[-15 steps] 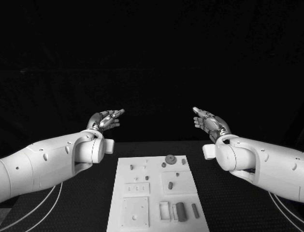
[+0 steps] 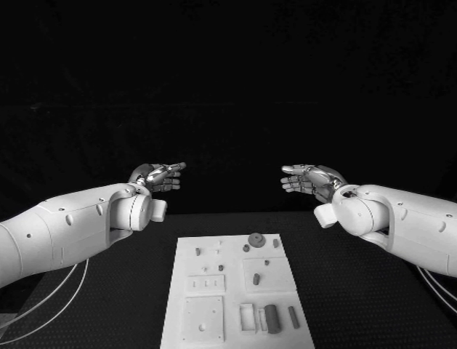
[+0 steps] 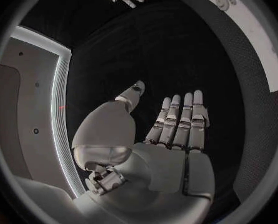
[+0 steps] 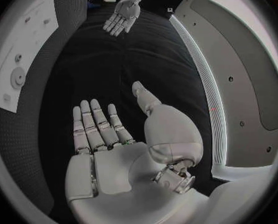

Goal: Assemble the parts on the task board

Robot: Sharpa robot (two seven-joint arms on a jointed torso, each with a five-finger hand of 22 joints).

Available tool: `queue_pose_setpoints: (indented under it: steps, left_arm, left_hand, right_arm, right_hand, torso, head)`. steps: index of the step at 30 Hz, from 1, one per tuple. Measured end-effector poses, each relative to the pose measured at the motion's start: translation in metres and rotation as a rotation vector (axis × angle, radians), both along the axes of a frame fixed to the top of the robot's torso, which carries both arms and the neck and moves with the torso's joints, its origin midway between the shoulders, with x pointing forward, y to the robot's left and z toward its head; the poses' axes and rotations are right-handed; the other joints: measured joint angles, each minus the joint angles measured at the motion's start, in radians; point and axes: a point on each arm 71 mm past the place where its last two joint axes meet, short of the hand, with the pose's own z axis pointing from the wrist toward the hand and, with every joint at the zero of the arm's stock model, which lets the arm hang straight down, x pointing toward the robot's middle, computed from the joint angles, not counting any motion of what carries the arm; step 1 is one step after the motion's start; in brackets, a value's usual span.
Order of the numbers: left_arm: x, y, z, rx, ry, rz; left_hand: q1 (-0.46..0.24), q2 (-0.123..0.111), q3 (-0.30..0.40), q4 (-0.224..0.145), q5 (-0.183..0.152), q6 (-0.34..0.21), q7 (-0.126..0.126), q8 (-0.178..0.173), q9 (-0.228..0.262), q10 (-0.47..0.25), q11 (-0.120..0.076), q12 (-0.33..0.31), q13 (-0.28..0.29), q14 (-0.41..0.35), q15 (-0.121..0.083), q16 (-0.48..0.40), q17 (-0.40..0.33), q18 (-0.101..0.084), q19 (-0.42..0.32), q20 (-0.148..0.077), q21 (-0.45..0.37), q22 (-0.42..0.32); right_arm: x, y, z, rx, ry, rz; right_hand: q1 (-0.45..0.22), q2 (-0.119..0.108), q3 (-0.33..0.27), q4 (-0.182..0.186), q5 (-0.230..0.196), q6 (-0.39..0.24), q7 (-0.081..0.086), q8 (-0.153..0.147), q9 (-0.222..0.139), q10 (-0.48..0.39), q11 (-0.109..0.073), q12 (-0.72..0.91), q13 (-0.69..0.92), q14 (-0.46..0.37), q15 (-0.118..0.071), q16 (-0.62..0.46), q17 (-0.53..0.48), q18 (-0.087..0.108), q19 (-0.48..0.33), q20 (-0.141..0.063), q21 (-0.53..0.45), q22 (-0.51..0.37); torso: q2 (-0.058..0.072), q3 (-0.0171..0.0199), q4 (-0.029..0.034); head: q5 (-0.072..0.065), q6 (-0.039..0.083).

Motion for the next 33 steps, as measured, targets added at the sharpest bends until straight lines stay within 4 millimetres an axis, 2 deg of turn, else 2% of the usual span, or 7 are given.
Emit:
queue_pose_setpoints:
  steps: [3, 8, 15, 16, 19, 24, 33]
  left_arm:
    - [-0.008, 0.007, -0.009, 0.007, 0.024, -0.032]
    - [-0.014, 0.013, -0.011, 0.033, 0.034, -0.081]
    - [-0.027, 0.004, -0.009, 0.036, 0.038, -0.176]
    - [-0.029, 0.003, -0.009, 0.035, 0.040, -0.187]
    - [-0.036, -0.003, -0.007, 0.031, 0.043, -0.225]
    - [-0.046, -0.010, 0.002, 0.023, 0.033, -0.273]
    - [-0.057, -0.016, 0.016, 0.015, 0.013, -0.316]
  left_hand:
    - [0.032, -0.007, 0.019, -0.032, 0.009, 0.045, 0.010, 0.016, 0.002, 0.064, 0.011, 0.024, 0.006, 0.085, -0.013, 0.038, 0.020, 0.024, 0.059, -0.007, 0.026, 0.010]
    - [0.078, 0.001, 0.071, -0.083, 0.011, 0.119, 0.021, 0.034, 0.001, 0.164, 0.006, 0.061, 0.021, 0.233, -0.062, 0.109, 0.072, 0.053, 0.178, -0.044, 0.083, 0.037]
    - [0.081, 0.000, 0.112, -0.120, 0.011, 0.148, 0.028, 0.035, -0.016, 0.220, -0.008, 0.064, 0.028, 0.285, -0.085, 0.123, 0.116, 0.052, 0.222, -0.074, 0.098, 0.052]
    - [0.081, 0.000, 0.113, -0.121, 0.011, 0.153, 0.027, 0.033, -0.018, 0.220, -0.008, 0.064, 0.028, 0.286, -0.087, 0.123, 0.120, 0.051, 0.224, -0.076, 0.098, 0.054]
    - [0.070, -0.011, 0.119, -0.127, 0.011, 0.155, 0.028, 0.024, -0.023, 0.220, -0.008, 0.059, 0.028, 0.299, -0.093, 0.123, 0.133, 0.045, 0.234, -0.086, 0.105, 0.059]
    - [0.068, -0.013, 0.120, -0.131, 0.011, 0.155, 0.028, 0.023, -0.026, 0.220, -0.008, 0.055, 0.027, 0.303, -0.095, 0.123, 0.144, 0.042, 0.238, -0.090, 0.106, 0.062]
    - [0.062, -0.018, 0.122, -0.135, 0.011, 0.155, 0.028, 0.018, -0.028, 0.220, -0.008, 0.051, 0.027, 0.304, -0.097, 0.123, 0.151, 0.037, 0.245, -0.090, 0.106, 0.065]
  right_arm:
    - [0.009, 0.000, -0.010, -0.174, -0.061, 0.023]
    - [0.010, -0.004, -0.013, -0.424, -0.168, 0.081]
    - [0.007, 0.006, -0.010, -0.681, -0.279, 0.189]
    - [0.007, 0.008, -0.010, -0.713, -0.289, 0.205]
    - [0.005, 0.015, -0.012, -0.816, -0.326, 0.255]
    - [0.004, 0.030, -0.012, -0.966, -0.396, 0.324]
    - [0.001, 0.064, -0.013, -1.151, -0.515, 0.418]
  right_hand:
    - [0.038, -0.021, 0.022, -0.005, 0.000, 0.050, 0.004, 0.013, -0.002, 0.052, -0.011, 0.019, 0.005, 0.054, -0.015, 0.017, 0.001, 0.018, 0.049, -0.005, 0.006, 0.000]
    - [0.089, -0.055, 0.071, -0.004, 0.000, 0.126, 0.013, 0.030, -0.013, 0.131, -0.037, 0.038, 0.009, 0.173, -0.058, 0.058, 0.014, 0.053, 0.153, -0.011, 0.027, -0.004]
    - [0.118, -0.084, 0.121, -0.007, 0.000, 0.219, 0.026, 0.044, -0.021, 0.240, -0.076, 0.070, 0.023, 0.436, -0.175, 0.170, 0.067, 0.141, 0.400, -0.034, 0.102, -0.018]
    - [0.126, -0.092, 0.122, -0.006, 0.000, 0.235, 0.029, 0.049, -0.022, 0.256, -0.090, 0.076, 0.026, 0.498, -0.200, 0.206, 0.086, 0.160, 0.465, -0.042, 0.129, -0.015]
    - [0.139, -0.105, 0.122, -0.006, 0.002, 0.272, 0.033, 0.060, -0.022, 0.312, -0.117, 0.096, 0.039, 0.604, -0.239, 0.276, 0.122, 0.188, 0.577, -0.056, 0.177, -0.004]
    - [0.171, -0.116, 0.107, -0.005, 0.002, 0.322, 0.038, 0.063, -0.028, 0.412, -0.166, 0.129, 0.074, 0.722, -0.288, 0.423, 0.206, 0.185, 0.741, -0.111, 0.263, 0.000]
    - [0.197, -0.129, 0.059, -0.006, 0.002, 0.362, -0.004, 0.033, -0.038, 0.574, -0.226, 0.298, 0.255, 0.782, -0.349, 0.646, 0.342, 0.181, 0.854, -0.182, 0.411, 0.000]
  torso:
    - [-0.001, -0.0011, -0.0007]
    - [-0.002, -0.0023, -0.0003]
    - [0.009, 0.0004, 0.0105]
    - [0.012, 0.0015, 0.0127]
    - [0.019, 0.0021, 0.0180]
    - [0.035, 0.0015, 0.0314]
    - [0.069, -0.0030, 0.0608]
  head:
    - [0.004, -0.012]
    - [0.007, -0.018]
    - [0.001, -0.026]
    - [-0.001, -0.027]
    - [-0.009, -0.031]
    - [-0.020, -0.038]
    - [-0.038, -0.056]
